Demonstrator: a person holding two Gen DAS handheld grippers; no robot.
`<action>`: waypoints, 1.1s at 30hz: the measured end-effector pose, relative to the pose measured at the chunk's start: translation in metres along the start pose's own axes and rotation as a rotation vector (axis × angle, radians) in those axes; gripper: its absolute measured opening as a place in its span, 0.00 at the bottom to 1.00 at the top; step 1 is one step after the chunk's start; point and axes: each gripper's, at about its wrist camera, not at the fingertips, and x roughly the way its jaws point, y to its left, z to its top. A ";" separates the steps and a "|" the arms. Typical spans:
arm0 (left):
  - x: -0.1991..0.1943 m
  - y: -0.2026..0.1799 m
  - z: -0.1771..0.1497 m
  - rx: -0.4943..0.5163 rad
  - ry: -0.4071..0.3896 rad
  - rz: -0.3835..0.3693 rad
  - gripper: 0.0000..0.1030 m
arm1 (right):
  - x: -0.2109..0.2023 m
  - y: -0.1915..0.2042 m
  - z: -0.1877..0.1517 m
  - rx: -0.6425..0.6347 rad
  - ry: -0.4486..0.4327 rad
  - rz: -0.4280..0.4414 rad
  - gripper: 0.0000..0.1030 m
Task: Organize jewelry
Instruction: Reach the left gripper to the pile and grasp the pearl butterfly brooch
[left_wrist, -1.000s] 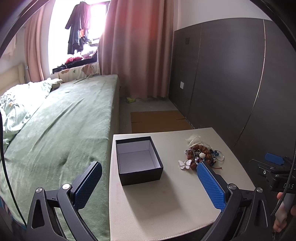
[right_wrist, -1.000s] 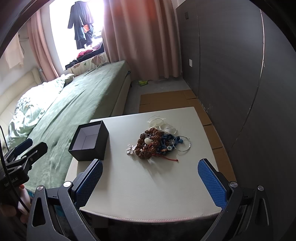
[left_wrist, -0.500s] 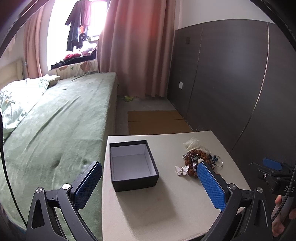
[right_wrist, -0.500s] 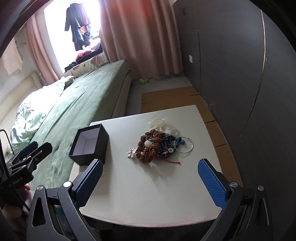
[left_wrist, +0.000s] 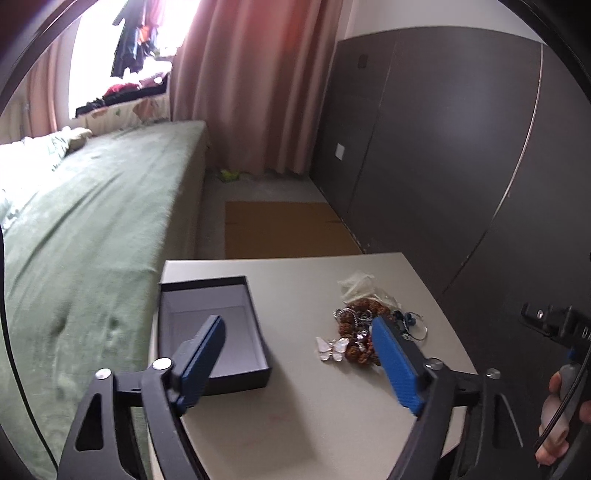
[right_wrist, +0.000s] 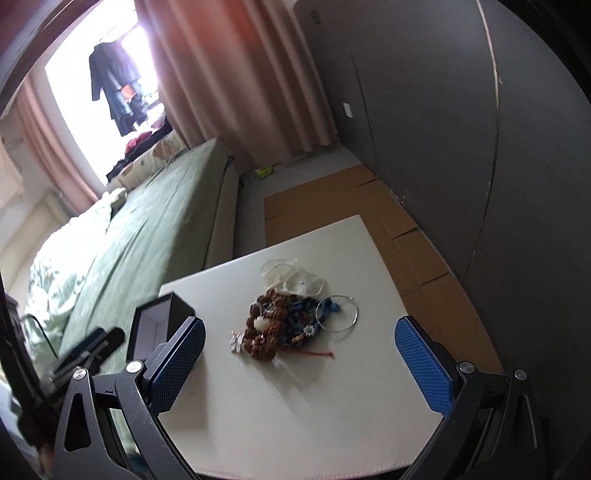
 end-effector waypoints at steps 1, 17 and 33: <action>0.005 -0.002 0.001 0.002 0.010 -0.008 0.74 | 0.002 -0.003 0.001 0.012 0.003 0.003 1.00; 0.084 -0.042 -0.024 0.205 0.216 0.017 0.58 | 0.036 -0.029 0.009 0.164 0.083 -0.011 1.00; 0.139 -0.046 -0.042 0.264 0.341 0.073 0.41 | 0.041 -0.041 0.009 0.229 0.114 0.011 1.00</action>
